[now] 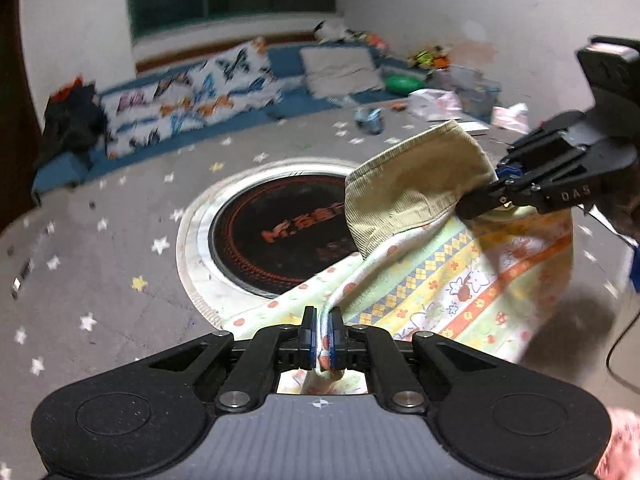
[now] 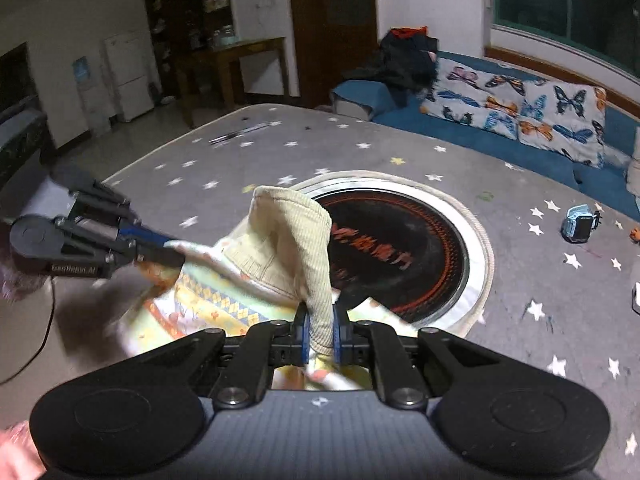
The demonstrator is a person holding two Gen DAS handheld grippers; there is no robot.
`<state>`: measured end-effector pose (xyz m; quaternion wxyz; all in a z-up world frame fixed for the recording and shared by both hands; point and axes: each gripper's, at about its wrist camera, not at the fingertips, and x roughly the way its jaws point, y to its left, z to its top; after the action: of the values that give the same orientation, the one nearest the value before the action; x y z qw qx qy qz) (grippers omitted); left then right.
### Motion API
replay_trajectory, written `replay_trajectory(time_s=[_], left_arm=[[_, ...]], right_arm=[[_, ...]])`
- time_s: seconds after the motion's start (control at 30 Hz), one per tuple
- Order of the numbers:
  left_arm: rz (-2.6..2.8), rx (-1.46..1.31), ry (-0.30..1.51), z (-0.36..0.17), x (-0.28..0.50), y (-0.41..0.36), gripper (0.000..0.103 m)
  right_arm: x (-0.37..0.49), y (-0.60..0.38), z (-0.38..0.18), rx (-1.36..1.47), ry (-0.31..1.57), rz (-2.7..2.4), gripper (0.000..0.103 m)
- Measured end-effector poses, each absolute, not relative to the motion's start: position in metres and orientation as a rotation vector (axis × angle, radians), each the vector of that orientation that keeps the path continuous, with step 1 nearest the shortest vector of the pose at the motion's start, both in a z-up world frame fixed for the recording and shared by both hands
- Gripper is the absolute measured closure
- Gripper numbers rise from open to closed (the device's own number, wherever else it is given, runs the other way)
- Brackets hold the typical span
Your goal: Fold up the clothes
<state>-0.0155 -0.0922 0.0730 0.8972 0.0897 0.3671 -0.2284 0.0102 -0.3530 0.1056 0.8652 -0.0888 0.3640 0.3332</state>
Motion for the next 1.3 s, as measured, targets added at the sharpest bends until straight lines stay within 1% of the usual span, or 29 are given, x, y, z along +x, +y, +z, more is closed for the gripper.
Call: replay_trajectory(time_s=[0.17,0.2,0.27,0.3,0.33,0.57,0.77,0.93,1.0,1.17,1.3], left_arm=[[-0.444,0.135,0.847,0.047,0.015,-0.086,0.097],[-0.436,0.129,0.853,0.045,0.018,-0.085,0.097],[-0.431,0.129,0.856,0.042,0.021,-0.085,0.097],[-0.43,0.127,0.859,0.042,0.022,-0.084,0.095],[-0.428,0.125,0.861,0.042,0.022,-0.084,0.093],[-0.406,0.112,0.87,0.041,0.027,-0.08,0.091],[-0.39,0.128,0.871,0.041,0.026,-0.084,0.091],[-0.376,0.147,0.884,0.039,0.028,-0.087,0.089],[-0.364,0.156,0.886,0.039,0.028,-0.088,0.086],[-0.355,0.151,0.891,0.037,0.029,-0.086,0.086],[-0.353,0.161,0.889,0.035,0.029,-0.087,0.086]], right_arm=[[0.045,-0.345,0.071,-0.145,0.817,0.65,0.091],[0.047,-0.347,0.066,-0.133,0.817,0.636,0.087],[0.051,-0.351,0.055,-0.109,0.816,0.608,0.084],[0.053,-0.353,0.049,-0.097,0.815,0.593,0.077],[0.052,-0.357,0.048,-0.092,0.807,0.573,0.077],[0.016,-0.389,0.059,-0.093,0.721,0.47,0.076],[-0.013,-0.411,0.051,-0.084,0.744,0.423,0.076],[-0.013,-0.422,0.043,-0.022,0.755,0.404,0.076],[-0.005,-0.424,0.041,0.005,0.753,0.388,0.076],[0.011,-0.425,0.03,0.064,0.774,0.373,0.076],[0.013,-0.421,0.025,0.051,0.773,0.371,0.076]])
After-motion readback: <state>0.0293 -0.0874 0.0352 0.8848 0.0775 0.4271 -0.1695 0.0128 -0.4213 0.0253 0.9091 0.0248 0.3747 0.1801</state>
